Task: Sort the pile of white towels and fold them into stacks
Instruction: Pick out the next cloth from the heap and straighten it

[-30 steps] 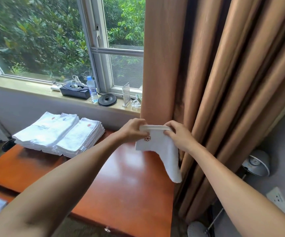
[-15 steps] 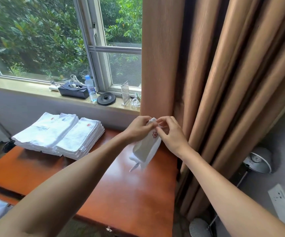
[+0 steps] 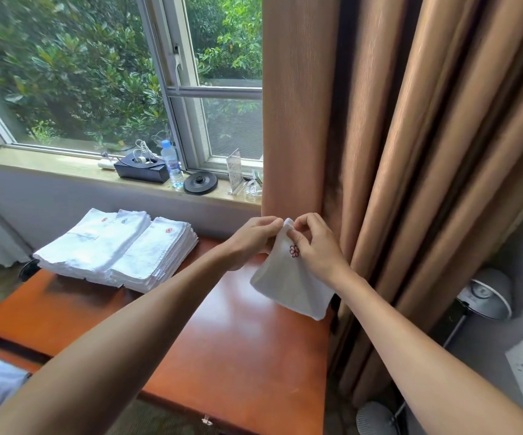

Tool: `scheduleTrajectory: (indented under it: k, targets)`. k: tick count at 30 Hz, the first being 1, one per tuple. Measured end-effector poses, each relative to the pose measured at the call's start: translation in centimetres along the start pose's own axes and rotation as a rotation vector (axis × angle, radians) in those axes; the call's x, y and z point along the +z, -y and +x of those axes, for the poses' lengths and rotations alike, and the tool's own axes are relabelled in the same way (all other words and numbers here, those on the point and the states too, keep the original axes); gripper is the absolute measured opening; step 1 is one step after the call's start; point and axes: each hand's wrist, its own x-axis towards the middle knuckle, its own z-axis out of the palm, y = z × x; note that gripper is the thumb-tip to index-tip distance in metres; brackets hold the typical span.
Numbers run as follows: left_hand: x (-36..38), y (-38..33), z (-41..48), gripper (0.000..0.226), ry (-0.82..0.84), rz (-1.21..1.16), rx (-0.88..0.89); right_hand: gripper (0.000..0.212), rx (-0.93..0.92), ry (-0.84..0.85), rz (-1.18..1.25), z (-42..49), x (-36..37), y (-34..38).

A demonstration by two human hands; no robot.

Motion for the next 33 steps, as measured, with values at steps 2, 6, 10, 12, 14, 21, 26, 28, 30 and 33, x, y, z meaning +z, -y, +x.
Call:
scheduleTrajectory:
  k: [2,6,10,12,14,21,26,28,30,33]
  targets:
    - [0.2,-0.1,-0.1,0.025,-0.027,0.036,0.022,0.012,-0.001,0.009,-0.008,-0.1,-0.2,0.0]
    - [0.7,-0.3,-0.3,0.027,-0.076,0.216,0.117,0.015,0.061,0.016,0.054,-0.4,-0.2,-0.1]
    - [0.5,-0.2,-0.3,0.026,-0.094,0.261,0.147,0.015,0.092,0.026,0.102,-0.6,-0.6,0.2]
    - [0.4,-0.1,-0.2,0.026,-0.094,0.312,0.163,0.016,0.111,0.027,0.124,-0.8,-0.7,0.1]
    - [0.4,0.0,0.0,0.027,-0.087,0.352,0.167,0.018,0.137,0.027,0.158,-1.0,-0.9,-0.1]
    - [0.0,0.3,0.2,0.023,-0.097,0.464,0.251,0.024,0.216,0.057,0.269,-0.8,-0.7,-0.1]
    - [-0.2,0.5,0.3,0.022,-0.064,0.541,0.243,0.022,0.249,0.048,0.323,-1.4,-0.3,-0.5]
    - [-0.2,0.8,0.1,0.022,-0.064,0.543,0.234,0.024,0.214,0.07,0.277,-1.4,-0.1,-1.0]
    - [-0.6,1.1,-0.3,0.02,-0.084,0.503,0.217,0.018,0.148,0.098,0.166,-1.2,0.6,-1.1]
    - [-1.7,1.7,-1.4,0.02,-0.144,0.479,0.179,0.016,0.092,0.09,0.079,-0.7,2.2,-1.0]
